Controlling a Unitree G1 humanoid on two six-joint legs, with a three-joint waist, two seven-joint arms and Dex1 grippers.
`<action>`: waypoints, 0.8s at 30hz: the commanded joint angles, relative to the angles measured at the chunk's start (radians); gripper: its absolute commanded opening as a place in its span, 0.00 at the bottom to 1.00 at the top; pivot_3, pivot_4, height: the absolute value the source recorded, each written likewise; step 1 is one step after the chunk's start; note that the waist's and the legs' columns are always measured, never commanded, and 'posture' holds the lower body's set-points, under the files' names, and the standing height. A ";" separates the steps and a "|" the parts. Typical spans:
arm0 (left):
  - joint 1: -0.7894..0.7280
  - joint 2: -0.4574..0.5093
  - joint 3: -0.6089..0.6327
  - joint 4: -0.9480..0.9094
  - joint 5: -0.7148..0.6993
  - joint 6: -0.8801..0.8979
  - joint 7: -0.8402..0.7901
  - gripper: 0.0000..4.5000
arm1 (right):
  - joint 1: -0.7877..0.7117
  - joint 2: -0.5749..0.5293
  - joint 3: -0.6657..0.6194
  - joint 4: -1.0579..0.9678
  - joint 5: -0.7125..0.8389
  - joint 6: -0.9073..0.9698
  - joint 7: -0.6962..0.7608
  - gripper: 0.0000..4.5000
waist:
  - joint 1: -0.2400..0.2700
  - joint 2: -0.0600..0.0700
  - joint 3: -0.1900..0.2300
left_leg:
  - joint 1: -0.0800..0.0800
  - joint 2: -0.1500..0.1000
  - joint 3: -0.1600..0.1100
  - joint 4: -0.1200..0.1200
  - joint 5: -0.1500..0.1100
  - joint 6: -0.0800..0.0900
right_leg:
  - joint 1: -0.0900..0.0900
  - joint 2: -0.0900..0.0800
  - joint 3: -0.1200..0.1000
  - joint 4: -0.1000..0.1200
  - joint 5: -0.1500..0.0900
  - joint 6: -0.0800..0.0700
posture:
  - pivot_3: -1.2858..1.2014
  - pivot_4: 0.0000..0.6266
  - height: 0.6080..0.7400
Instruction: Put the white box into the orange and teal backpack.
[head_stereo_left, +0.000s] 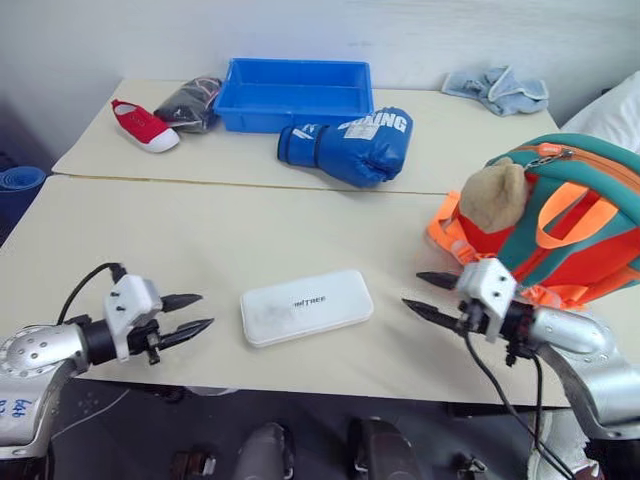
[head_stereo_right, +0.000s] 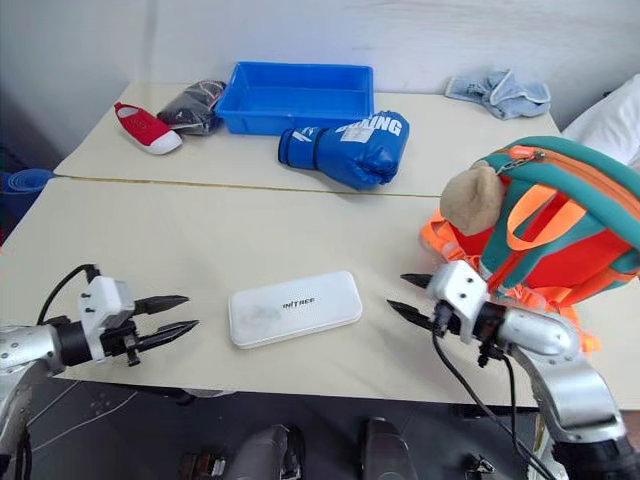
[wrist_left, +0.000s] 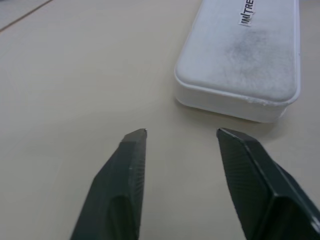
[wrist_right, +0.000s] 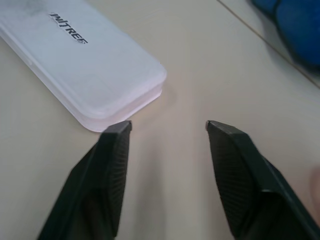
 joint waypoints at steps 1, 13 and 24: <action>-0.012 0.010 -0.061 -0.057 0.017 0.055 0.016 0.23 | -0.062 0.024 0.065 0.009 -0.073 0.056 -0.065 0.25 | -0.002 0.000 0.000 | 0.000 0.000 0.000 0.000 0.000 0.001 | 0.000 0.000 0.000 0.000 0.000 0.000 | 0.52 0.24 1.00; -0.085 -0.011 -0.160 -0.056 0.010 0.132 0.017 0.00 | -0.143 0.094 0.182 0.103 -0.128 0.024 -0.031 0.00 | -0.003 0.000 0.000 | 0.000 0.000 0.000 0.002 0.001 0.002 | 0.001 0.000 -0.001 0.001 0.000 0.001 | 0.52 0.24 1.00; -0.205 -0.060 -0.234 -0.011 0.005 0.174 0.014 0.00 | -0.014 0.062 0.103 -0.058 0.008 0.093 0.042 0.00 | 0.000 0.000 0.000 | 0.000 -0.001 0.000 0.002 0.001 0.003 | 0.001 0.000 -0.001 0.001 0.001 0.001 | 0.52 0.24 1.00</action>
